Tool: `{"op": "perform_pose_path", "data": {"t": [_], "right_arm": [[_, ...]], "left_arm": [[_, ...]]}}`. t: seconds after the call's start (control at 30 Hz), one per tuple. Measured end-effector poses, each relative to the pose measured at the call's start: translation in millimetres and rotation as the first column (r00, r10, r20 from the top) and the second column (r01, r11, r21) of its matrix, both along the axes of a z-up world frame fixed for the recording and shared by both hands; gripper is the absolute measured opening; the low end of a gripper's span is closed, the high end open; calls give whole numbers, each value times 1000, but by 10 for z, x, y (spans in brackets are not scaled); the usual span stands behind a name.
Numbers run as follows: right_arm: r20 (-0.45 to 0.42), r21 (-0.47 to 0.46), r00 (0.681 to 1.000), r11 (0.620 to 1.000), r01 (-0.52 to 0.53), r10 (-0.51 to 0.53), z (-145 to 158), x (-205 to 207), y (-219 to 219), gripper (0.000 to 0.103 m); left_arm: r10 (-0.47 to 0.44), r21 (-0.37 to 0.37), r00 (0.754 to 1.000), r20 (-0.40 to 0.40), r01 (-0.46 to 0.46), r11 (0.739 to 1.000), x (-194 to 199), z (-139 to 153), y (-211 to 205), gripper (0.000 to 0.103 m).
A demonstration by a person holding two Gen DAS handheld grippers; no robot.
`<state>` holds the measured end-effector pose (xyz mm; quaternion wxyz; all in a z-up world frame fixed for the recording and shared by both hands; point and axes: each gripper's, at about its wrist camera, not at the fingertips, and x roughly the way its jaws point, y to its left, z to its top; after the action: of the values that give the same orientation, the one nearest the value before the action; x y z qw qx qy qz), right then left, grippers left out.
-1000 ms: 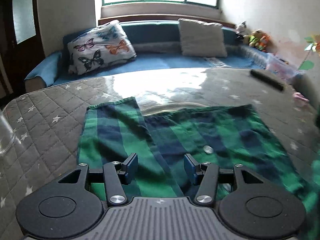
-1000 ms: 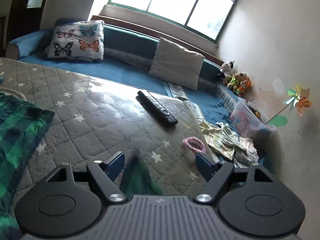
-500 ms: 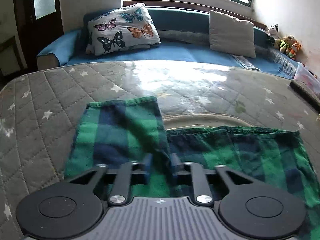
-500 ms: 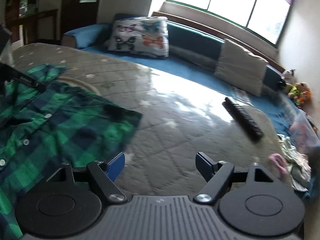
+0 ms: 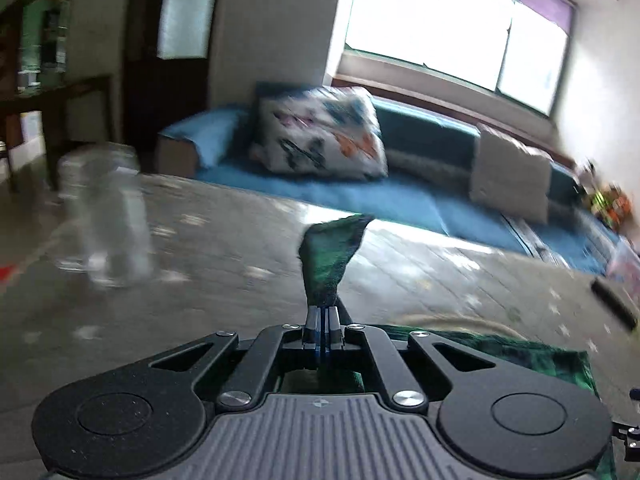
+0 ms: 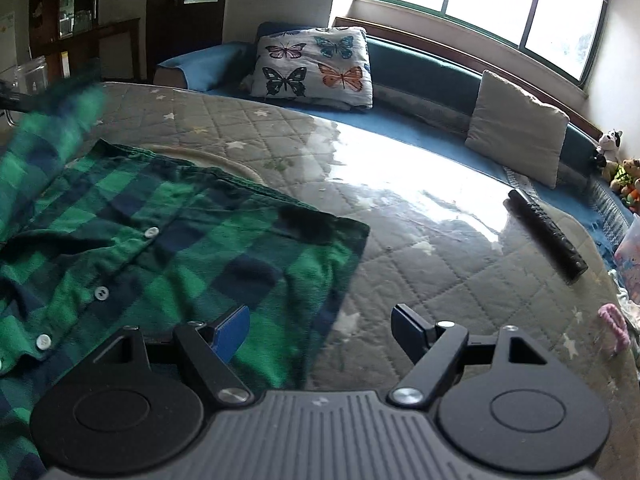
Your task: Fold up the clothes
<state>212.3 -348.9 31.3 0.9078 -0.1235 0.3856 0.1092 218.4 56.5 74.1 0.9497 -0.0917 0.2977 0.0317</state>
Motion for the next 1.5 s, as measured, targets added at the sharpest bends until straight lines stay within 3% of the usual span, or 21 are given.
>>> {"op": "perform_pose_path", "data": {"t": [0.17, 0.3, 0.37, 0.47, 0.53, 0.6, 0.67, 0.7, 0.73, 0.77, 0.93, 1.03, 1.23, 1.5], "right_arm": [[-6, 10, 1000, 1000, 8, -8, -14, -39, 56, 80], [-6, 11, 1000, 1000, 17, -17, -9, -76, 91, 79], [-8, 15, 1000, 1000, 23, -23, -16, -85, 100, 79], [-22, 27, 999, 999, 35, -35, -39, -72, 103, 79], [-33, 36, 999, 998, 43, -42, -54, -59, 98, 79], [-37, 40, 998, 998, 45, -44, -60, -54, 85, 79], [-38, 40, 998, 998, 47, -45, -56, -41, 60, 78], [-38, 42, 998, 998, 48, -46, -52, -32, 45, 78], [-38, 46, 998, 998, 50, -48, -48, -19, 28, 78], [-40, 53, 998, 997, 58, -56, -45, 7, 2, 76], [-55, 99, 993, 989, 107, -102, -52, 174, -130, 71], [-73, 140, 989, 981, 137, -128, -86, 306, -201, 62], [-82, 164, 987, 975, 151, -139, -160, 522, -229, 57], [-87, 184, 986, 970, 159, -145, -258, 798, -245, 56]], "left_arm": [[129, 25, 991, 23, -130, 991, -693, 153, 602, 2], [223, 75, 975, -2, -222, 972, -1189, 89, 969, 2], [259, 98, 965, -35, -255, 962, -1329, -4, 1103, 2], [321, 189, 941, -104, -299, 935, -1414, -201, 1232, 2], [339, 200, 924, -178, -303, 932, -1399, -332, 1287, 3], [340, 204, 911, -232, -297, 933, -1388, -394, 1310, 8], [336, 216, 912, -237, -288, 933, -1362, -353, 1278, 14], [335, 223, 912, -236, -284, 932, -1351, -321, 1260, 30], [330, 227, 915, -230, -279, 933, -1353, -280, 1240, 43], [318, 229, 923, -217, -269, 936, -1359, -221, 1202, 46], [176, 210, 971, -160, -141, 968, -1183, -8, 805, 48], [71, 181, 984, -161, -42, 983, -859, -72, 477, 47], [-119, 128, 978, -174, 142, 982, -152, -273, -176, 47], [-201, 122, 958, -205, 228, 966, 612, -617, -655, 48]]}}
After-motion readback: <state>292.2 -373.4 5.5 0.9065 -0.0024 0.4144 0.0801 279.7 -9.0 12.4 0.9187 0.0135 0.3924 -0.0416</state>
